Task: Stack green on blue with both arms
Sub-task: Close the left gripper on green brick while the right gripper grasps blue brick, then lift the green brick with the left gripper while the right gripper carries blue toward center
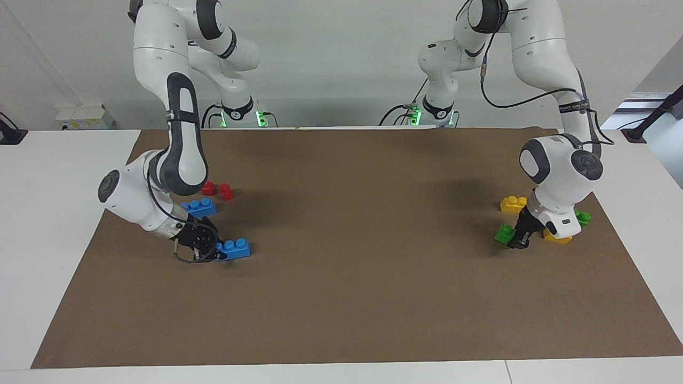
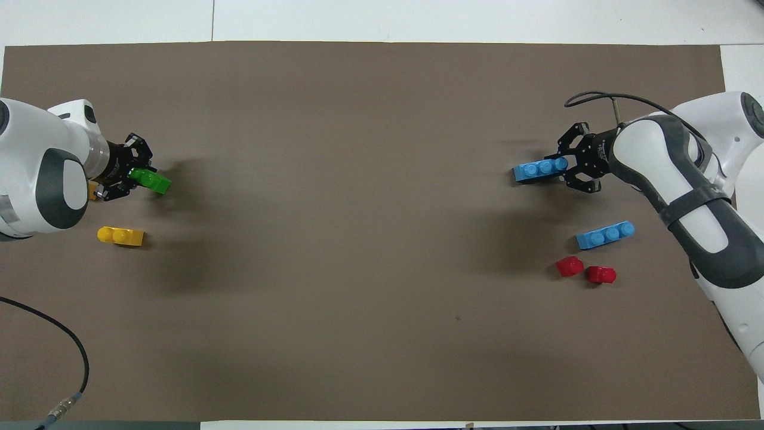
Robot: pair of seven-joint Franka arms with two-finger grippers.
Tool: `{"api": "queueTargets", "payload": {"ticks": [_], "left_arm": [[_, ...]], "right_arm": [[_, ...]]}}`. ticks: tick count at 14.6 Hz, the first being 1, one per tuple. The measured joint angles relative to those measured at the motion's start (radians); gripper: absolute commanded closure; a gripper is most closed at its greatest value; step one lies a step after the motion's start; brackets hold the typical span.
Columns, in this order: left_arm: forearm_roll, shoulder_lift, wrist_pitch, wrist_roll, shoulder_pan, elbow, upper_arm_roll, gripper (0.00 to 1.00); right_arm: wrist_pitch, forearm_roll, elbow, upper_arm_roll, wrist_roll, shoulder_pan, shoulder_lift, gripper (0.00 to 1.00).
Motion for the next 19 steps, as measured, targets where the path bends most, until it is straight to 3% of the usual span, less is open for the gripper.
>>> {"api": "queueTargets", "payload": {"ticks": [6,11,14,19], "left_arm": [[0.0,-0.121,-0.121,-0.135,-0.039,0.003,-0.002,1.0],[0.0,-0.204,-0.21,-0.274,-0.083,0.003,-0.003,1.0],[0.0,-0.247,-0.262,-0.377,-0.112,0.003,-0.004,1.0],[0.0,-0.28,-0.301,-0.648,-0.219,0.002,-0.005,1.0]], "right_arm": [[-0.142,0.003,0.118,0.004,0.049,0.009,-0.017,1.0],[-0.168,0.004,0.154,0.014,0.284,0.165,-0.072,1.0],[-0.139,0.004,0.151,0.015,0.443,0.296,-0.083,1.0],[0.032,0.004,0.082,0.014,0.634,0.43,-0.084,1.0]]}}
